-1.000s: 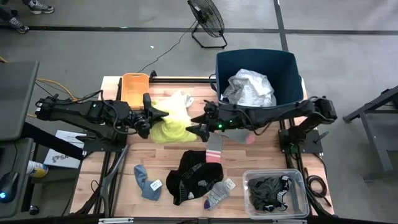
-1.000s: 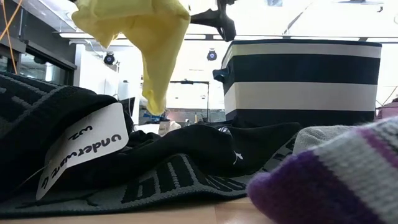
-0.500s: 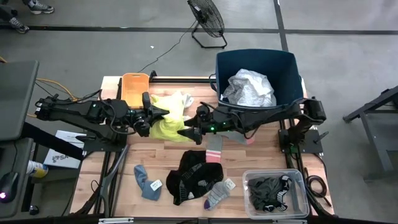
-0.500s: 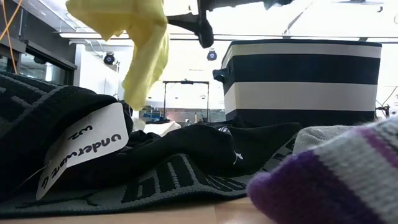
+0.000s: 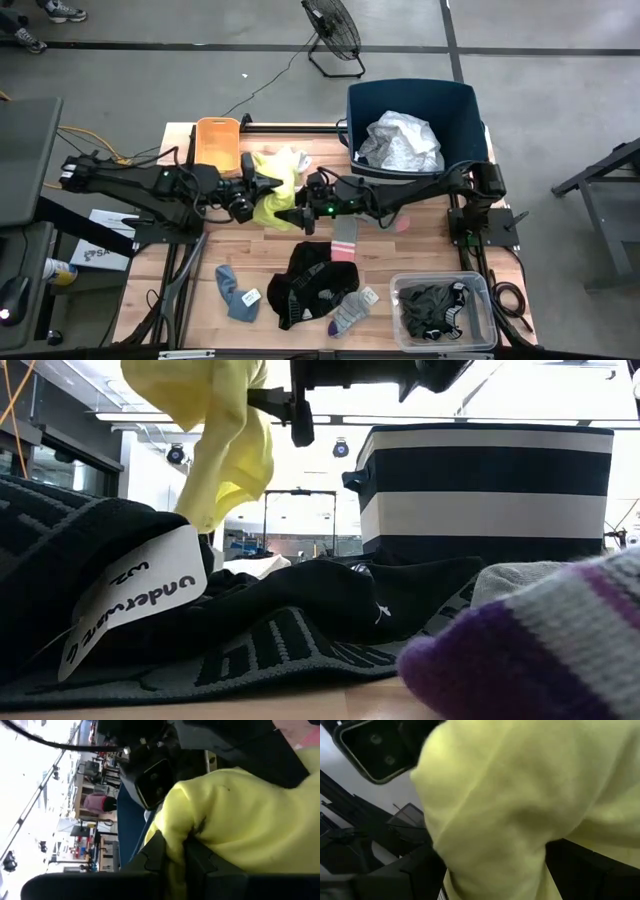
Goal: Pick & Place Cloths
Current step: Put the yellow shirt into the blue bin
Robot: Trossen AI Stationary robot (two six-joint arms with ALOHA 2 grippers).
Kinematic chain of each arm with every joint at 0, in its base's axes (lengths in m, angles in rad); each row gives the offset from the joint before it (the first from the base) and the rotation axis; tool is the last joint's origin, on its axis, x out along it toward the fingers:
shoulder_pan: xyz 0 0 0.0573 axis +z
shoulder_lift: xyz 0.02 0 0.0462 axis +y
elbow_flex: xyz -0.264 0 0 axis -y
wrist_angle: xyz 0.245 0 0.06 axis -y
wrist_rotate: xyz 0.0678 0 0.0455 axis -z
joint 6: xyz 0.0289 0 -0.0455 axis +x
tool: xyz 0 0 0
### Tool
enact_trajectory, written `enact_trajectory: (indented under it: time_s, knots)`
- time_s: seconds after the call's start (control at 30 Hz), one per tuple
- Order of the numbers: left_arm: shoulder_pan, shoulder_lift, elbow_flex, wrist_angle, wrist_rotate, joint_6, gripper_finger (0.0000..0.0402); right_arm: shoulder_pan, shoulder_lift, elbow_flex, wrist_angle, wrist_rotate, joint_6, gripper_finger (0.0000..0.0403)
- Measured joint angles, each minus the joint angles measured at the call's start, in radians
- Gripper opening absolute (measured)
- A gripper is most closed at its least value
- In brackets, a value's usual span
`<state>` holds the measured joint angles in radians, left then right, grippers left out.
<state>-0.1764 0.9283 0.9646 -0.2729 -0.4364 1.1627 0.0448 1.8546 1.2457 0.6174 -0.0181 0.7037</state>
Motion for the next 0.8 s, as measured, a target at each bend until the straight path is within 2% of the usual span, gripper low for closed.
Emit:
enact_trajectory:
  time_s: [0.33, 0.6, 0.8]
  knots:
    - [0.0, 0.046, -0.001, 0.15, 0.023, 0.022, 0.0032, -0.002, 0.002, 0.006, 0.029, 0.02, -0.054, 0.0286]
    - [0.0, 0.083, -0.002, 0.239, 0.088, 0.018, 0.0032, -0.003, 0.001, 0.006, 0.055, 0.031, -0.103, 0.0246]
    - [0.001, 0.092, -0.002, 0.238, 0.086, 0.011, 0.0032, -0.005, 0.001, 0.006, 0.055, 0.065, -0.106, 0.0199]
